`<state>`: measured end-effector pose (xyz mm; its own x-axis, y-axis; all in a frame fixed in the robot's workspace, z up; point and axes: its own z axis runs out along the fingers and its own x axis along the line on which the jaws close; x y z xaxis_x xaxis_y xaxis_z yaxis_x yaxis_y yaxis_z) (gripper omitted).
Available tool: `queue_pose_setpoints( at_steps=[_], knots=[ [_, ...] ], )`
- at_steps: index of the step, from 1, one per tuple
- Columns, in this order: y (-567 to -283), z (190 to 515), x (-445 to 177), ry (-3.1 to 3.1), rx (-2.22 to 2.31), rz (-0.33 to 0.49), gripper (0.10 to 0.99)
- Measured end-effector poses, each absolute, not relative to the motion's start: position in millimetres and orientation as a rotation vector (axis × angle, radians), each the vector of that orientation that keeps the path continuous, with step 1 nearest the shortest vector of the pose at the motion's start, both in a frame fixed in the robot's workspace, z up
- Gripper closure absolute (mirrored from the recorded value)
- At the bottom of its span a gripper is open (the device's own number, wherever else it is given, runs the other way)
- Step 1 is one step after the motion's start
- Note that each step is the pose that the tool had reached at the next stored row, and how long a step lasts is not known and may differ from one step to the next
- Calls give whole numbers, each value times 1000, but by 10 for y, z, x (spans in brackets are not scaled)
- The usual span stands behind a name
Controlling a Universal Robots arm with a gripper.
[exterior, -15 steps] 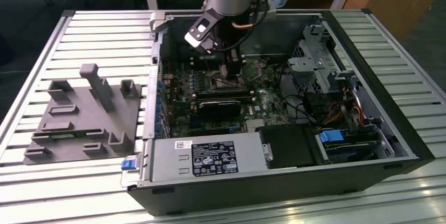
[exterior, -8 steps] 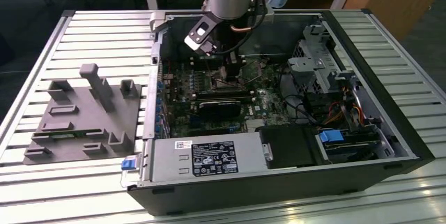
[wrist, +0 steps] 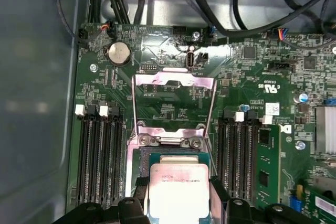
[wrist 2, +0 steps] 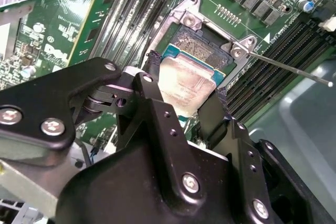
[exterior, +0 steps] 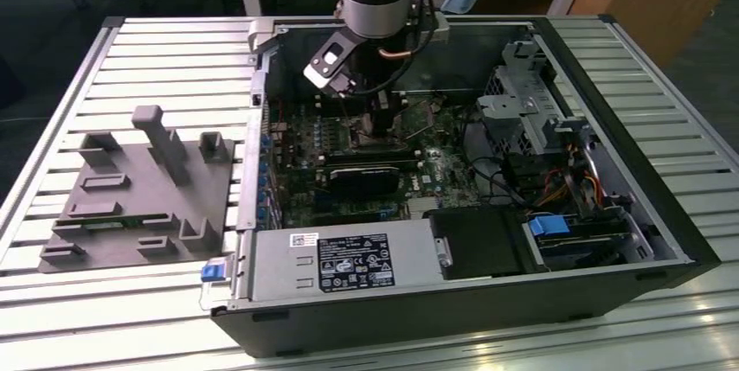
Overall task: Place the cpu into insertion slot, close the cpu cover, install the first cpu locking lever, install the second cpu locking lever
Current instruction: 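Place the cpu into insertion slot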
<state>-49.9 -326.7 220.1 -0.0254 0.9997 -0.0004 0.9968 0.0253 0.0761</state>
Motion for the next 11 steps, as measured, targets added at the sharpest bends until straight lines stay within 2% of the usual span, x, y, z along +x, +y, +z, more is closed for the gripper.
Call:
queue_pose_setpoints(
  at_steps=[11],
  knots=[
    [-3236, 2076, -533, 2210, 2155, 84, 549]
  ],
)
